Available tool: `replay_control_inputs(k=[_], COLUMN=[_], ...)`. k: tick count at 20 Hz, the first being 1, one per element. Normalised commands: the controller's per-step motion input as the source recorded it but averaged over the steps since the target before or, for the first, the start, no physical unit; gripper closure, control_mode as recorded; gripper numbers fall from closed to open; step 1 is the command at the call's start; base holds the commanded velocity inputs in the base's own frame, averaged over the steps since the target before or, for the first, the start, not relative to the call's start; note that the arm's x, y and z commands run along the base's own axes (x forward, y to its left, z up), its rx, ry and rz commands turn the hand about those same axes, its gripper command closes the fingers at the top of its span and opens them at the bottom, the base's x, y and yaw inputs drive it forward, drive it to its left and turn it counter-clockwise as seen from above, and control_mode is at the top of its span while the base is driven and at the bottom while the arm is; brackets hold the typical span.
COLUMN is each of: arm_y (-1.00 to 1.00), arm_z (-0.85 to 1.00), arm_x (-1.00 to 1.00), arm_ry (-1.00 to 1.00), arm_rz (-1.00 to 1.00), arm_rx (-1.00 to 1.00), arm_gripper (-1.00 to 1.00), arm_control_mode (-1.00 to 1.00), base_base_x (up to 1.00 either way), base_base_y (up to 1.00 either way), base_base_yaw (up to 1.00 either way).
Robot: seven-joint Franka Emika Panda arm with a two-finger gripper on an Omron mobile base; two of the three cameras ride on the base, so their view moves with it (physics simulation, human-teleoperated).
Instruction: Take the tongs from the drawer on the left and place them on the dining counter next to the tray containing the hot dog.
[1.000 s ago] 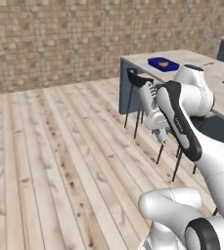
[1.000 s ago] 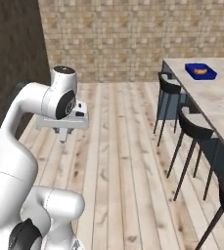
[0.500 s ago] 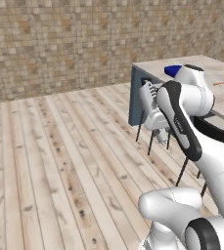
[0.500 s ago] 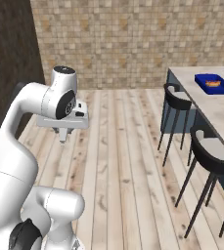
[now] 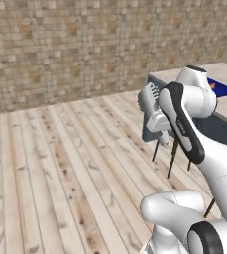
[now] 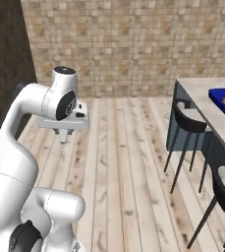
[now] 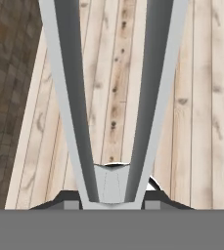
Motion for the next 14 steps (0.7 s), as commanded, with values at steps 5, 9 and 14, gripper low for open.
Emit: replay_control_inputs(k=[5,9,14], arm_y=[0.0,0.0,0.0], arm_z=[0.0,0.0,0.0], arm_x=[0.0,0.0,0.0], arm_ry=[0.0,0.0,0.0], arm_rz=[0.0,0.0,0.0], arm_rx=[0.0,0.0,0.0], arm_gripper=[1.0,1.0,1.0], arm_control_mode=[1.0,1.0,1.0], base_base_x=[1.0,1.0,1.0], base_base_y=[0.27,0.19,0.12], base_base_yaw=[-0.05,-0.11,-0.21])
